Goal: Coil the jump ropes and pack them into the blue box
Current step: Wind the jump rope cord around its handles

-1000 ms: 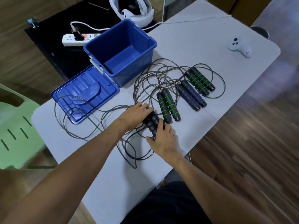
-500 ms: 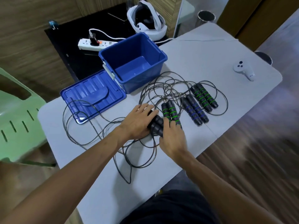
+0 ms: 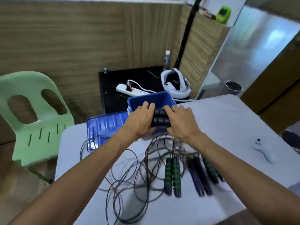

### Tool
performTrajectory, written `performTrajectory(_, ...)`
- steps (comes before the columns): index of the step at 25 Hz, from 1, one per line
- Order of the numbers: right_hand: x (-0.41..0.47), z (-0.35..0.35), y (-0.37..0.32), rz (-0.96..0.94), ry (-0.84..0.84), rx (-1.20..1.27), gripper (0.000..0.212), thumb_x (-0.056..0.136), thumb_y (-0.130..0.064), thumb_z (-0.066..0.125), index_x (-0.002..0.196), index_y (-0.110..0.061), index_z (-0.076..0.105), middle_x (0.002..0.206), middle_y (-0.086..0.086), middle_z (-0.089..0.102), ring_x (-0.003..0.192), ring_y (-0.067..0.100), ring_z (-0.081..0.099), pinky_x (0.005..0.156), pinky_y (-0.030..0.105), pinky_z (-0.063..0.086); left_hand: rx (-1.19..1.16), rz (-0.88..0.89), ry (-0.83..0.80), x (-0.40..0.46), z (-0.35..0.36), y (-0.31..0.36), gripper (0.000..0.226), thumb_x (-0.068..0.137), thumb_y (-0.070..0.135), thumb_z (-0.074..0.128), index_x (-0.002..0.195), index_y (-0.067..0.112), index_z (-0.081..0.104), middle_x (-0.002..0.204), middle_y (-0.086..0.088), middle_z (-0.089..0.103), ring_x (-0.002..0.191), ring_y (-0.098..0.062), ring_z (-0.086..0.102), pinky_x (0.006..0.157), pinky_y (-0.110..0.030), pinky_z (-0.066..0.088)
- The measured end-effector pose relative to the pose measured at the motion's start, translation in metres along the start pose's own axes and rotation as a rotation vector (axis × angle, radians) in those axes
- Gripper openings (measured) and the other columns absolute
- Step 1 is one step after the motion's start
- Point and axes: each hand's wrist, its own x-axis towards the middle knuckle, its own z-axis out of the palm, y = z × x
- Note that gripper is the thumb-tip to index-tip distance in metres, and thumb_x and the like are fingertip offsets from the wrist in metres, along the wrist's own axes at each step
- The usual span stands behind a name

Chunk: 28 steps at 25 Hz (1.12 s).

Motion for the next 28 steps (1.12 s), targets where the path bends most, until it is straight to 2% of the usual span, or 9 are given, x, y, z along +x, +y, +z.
performTrajectory(4, 0.051, -0.023, 0.051, -0.180, 0.135, 0.029, 0.064, 0.070, -0.024, 0.074, 0.129, -0.018, 0.050, 0.102, 0.010, 0.059, 0.089, 0.035, 0.056, 0.066, 0.037, 0.031, 0.123, -0.207, 0.110, 0.046, -0.037, 0.028, 0.049, 0.074, 0.035, 0.064, 0.111, 0.011, 0.042, 0.109, -0.011, 0.051, 0.092, -0.035, 0.058, 0.058, -0.038, 0.037)
performTrajectory(7, 0.074, -0.043, 0.088, -0.286, 0.185, 0.035, 0.069, 0.071, -0.021, 0.072, 0.135, -0.019, 0.046, 0.105, 0.010, 0.057, 0.089, 0.034, 0.055, 0.068, 0.041, 0.040, 0.146, -0.269, 0.167, 0.074, -0.057, 0.053, 0.052, 0.072, 0.042, 0.067, 0.108, 0.012, 0.045, 0.106, -0.008, 0.052, 0.091, -0.032, 0.058, 0.066, -0.040, 0.046)
performTrajectory(11, 0.098, -0.072, 0.115, -0.393, 0.306, 0.038, 0.077, 0.070, -0.021, 0.074, 0.141, -0.018, 0.044, 0.108, 0.011, 0.057, 0.087, 0.031, 0.053, 0.071, 0.041, 0.042, 0.107, -0.342, 0.258, 0.093, -0.085, 0.070, 0.054, 0.073, 0.048, 0.068, 0.104, 0.012, 0.042, 0.101, -0.006, 0.050, 0.083, -0.033, 0.060, 0.067, -0.043, 0.052)
performTrajectory(15, 0.111, -0.091, 0.120, -0.442, 0.364, 0.075, 0.072, 0.070, -0.019, 0.073, 0.137, -0.014, 0.047, 0.105, 0.011, 0.058, 0.085, 0.030, 0.053, 0.070, 0.040, 0.041, 0.090, -0.328, 0.293, 0.103, -0.104, 0.066, 0.055, 0.073, 0.051, 0.069, 0.099, 0.012, 0.041, 0.101, -0.007, 0.053, 0.087, -0.032, 0.059, 0.071, -0.036, 0.044)
performTrajectory(20, 0.120, -0.112, 0.114, -0.474, 0.370, 0.108, 0.062, 0.073, -0.017, 0.070, 0.131, -0.014, 0.047, 0.106, 0.008, 0.057, 0.089, 0.029, 0.053, 0.075, 0.039, 0.043, 0.075, -0.294, 0.193, 0.102, -0.134, 0.050, 0.052, 0.073, 0.053, 0.070, 0.090, 0.020, 0.033, 0.094, 0.002, 0.045, 0.089, -0.025, 0.052, 0.072, -0.031, 0.033)
performTrajectory(24, 0.124, -0.131, 0.108, -0.472, 0.385, 0.116, 0.053, 0.074, -0.016, 0.070, 0.123, -0.013, 0.051, 0.104, 0.006, 0.058, 0.089, 0.026, 0.054, 0.078, 0.038, 0.047, 0.096, -0.275, 0.155, 0.102, -0.160, 0.044, 0.047, 0.076, 0.044, 0.071, 0.091, 0.021, 0.033, 0.097, 0.000, 0.048, 0.082, -0.018, 0.045, 0.072, -0.030, 0.035)
performTrajectory(28, 0.124, -0.152, 0.103, -0.458, 0.389, 0.102, 0.041, 0.075, -0.017, 0.071, 0.111, -0.014, 0.052, 0.098, 0.006, 0.059, 0.084, 0.025, 0.057, 0.075, 0.040, 0.051, 0.112, -0.295, 0.190, 0.102, -0.174, 0.044, 0.039, 0.076, 0.032, 0.070, 0.098, 0.015, 0.042, 0.105, -0.007, 0.055, 0.086, -0.024, 0.052, 0.074, -0.034, 0.042)
